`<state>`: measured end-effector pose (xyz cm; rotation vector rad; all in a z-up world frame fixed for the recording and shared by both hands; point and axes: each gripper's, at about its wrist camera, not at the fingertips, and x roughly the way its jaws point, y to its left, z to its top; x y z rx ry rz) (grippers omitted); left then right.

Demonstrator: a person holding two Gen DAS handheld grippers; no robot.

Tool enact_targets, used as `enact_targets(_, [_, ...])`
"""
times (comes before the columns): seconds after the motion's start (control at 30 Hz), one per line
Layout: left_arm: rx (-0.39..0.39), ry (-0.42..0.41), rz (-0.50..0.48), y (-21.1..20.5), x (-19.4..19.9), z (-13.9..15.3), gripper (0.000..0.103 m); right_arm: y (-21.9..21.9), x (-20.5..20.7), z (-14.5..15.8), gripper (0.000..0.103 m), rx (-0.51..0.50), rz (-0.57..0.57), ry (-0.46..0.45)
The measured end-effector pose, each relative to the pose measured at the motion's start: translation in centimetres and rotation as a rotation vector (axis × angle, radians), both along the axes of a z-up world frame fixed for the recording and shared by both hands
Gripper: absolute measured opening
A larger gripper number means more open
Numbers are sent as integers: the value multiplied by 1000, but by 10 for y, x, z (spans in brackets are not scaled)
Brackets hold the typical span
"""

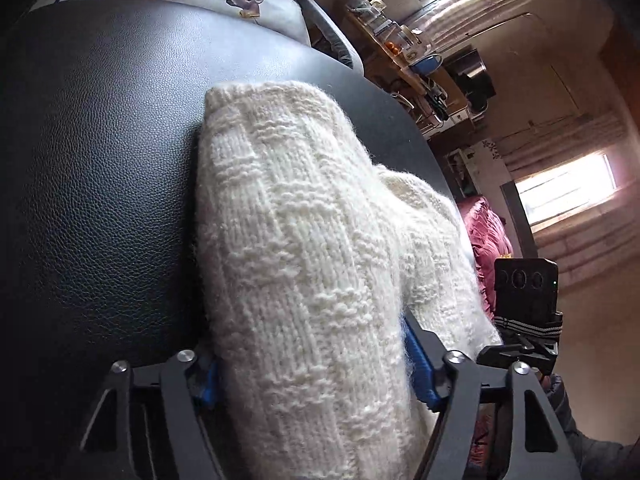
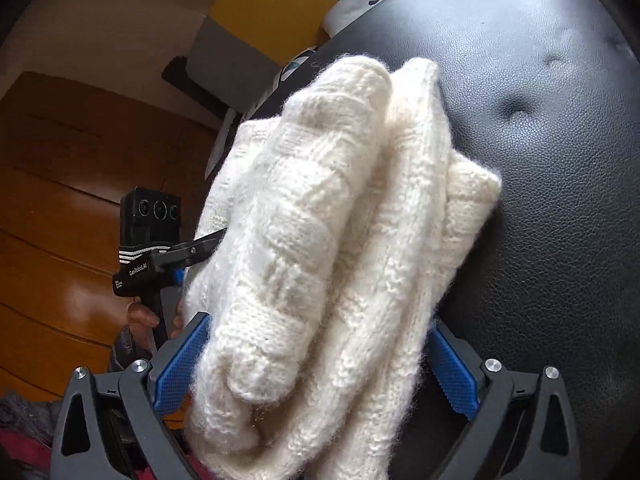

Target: Fold clothes

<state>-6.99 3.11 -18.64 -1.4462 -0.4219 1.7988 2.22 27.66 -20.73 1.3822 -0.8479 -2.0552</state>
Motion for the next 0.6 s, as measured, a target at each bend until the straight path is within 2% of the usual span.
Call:
enact_targets(0.07, [12,-7,6,-4,2,-1,68,-7,2,3,103,33,7,22])
enact_targets(0.1, [15,-10,6,-4,3,-1,69,-5,1,2,102,15,-18,10])
enact_targets(0.13, [33,-21,6,-5,2,-2,76,-1,1,0,85,7,-44,-11])
enact_targets(0.17, [52,-33,6,-6,1,-2,79,3,1,-2,62,-2,-69,-31])
enact_targets(0.27, [53,-8,-22,3,5,3,100,1,5,-9,55,10,-88,-6])
enact_targets(0.33, [-9,58,-41,12,14,8,103,-2,10,-7,54,29,-104,17])
enact_targets(0.37, [-47,96,-49,16,20,10,102,-3,12,-7,53,34,-115,26])
enact_targets(0.4, [-61,113,-47,18,24,11,91,-5,15,-8,53,39,-121,41])
enact_targets(0.43, [-46,107,-42,15,27,11,70,-6,18,-7,52,36,-126,54])
enact_targets(0.5, [-29,122,-23,9,33,16,57,-7,24,-7,52,30,-138,79])
enact_targets(0.6, [-49,215,-44,12,49,31,52,5,40,-4,51,-4,-152,115])
